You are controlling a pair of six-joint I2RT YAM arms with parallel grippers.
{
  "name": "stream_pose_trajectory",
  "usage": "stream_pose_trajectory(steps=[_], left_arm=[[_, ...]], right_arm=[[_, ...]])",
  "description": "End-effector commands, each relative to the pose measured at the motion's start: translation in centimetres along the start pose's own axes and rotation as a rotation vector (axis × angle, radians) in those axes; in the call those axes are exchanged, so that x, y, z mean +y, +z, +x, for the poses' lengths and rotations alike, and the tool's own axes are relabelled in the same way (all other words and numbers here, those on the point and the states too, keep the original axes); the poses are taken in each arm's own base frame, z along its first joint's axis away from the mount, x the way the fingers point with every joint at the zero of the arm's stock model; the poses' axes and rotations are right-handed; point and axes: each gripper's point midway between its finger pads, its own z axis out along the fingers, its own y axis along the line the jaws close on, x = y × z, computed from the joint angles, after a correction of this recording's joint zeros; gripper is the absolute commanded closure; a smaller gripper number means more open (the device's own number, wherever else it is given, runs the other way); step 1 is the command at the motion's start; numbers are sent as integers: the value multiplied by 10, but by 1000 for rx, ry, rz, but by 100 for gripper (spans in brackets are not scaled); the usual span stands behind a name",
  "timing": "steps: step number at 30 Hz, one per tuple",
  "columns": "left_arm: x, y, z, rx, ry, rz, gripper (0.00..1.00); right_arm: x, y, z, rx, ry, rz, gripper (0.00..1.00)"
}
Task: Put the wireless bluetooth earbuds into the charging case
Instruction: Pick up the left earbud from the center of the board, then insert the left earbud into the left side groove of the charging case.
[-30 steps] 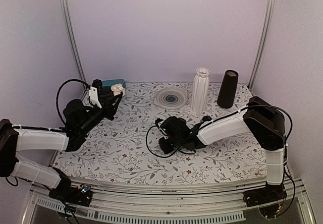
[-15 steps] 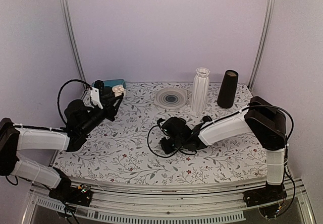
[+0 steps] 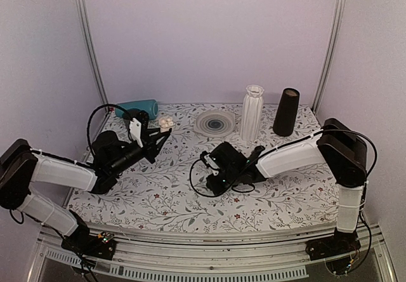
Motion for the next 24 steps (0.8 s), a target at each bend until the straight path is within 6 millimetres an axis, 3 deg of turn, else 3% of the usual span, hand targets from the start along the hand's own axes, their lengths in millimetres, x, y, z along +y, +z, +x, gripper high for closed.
stream_pose_trajectory(steps=[1, 10, 11, 18, 24], left_arm=[[-32, 2, -7, -73, 86, 127, 100], [-90, -1, 15, -121, 230, 299, 100], [-94, -1, 18, -123, 252, 306, 100], [-111, -1, 45, -81, 401, 303, 100], [-120, -2, 65, -32, 474, 306, 100]], right_arm=[[1, -29, -1, 81, 8, -122, 90], [8, -82, -3, 171, 72, -306, 91], [13, -91, -13, 157, 71, -334, 91], [17, -131, -31, 178, 121, -452, 91], [17, -152, -45, 177, 169, -544, 90]])
